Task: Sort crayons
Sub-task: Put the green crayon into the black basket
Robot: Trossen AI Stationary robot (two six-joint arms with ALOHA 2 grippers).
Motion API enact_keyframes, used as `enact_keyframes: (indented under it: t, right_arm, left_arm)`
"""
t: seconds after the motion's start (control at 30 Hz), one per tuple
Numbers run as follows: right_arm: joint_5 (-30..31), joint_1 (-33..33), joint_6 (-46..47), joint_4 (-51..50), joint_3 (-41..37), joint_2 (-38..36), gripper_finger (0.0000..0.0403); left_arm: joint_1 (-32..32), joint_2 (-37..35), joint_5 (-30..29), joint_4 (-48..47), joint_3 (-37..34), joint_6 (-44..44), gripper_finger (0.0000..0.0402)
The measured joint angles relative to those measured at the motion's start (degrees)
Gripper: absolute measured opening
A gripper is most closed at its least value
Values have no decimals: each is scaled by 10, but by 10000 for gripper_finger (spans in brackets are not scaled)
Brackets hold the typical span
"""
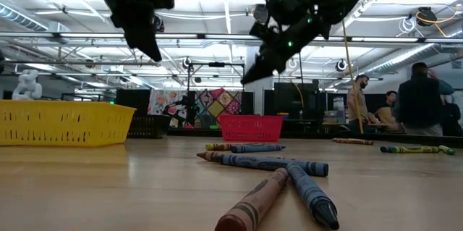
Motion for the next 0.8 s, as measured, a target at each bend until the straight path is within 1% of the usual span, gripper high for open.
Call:
enact_keyframes:
  t: [0.2,0.3,0.4,0.47,0.57,0.67,0.8]
  right_arm:
    - [4,28,52,-12,19,-43,107]
    - [47,42,53,-29,26,-71,107]
    - [109,50,39,-62,26,-105,107]
    - [143,53,43,-83,26,-127,107]
    - [178,53,66,-114,26,-159,107]
    - [180,52,104,-143,26,-188,107]
    - [179,53,139,-160,26,-216,107]
  left_arm:
    - [-19,83,-2,74,0,0,92]
    - [-27,118,-2,123,0,-1,92]
    - [-33,149,-2,171,0,-23,92]
    - [-37,166,-1,186,0,-31,92]
    - [-44,185,-1,206,0,-36,92]
    - [-47,203,-2,233,0,-69,91]
    - [-51,218,-5,268,0,-76,91]
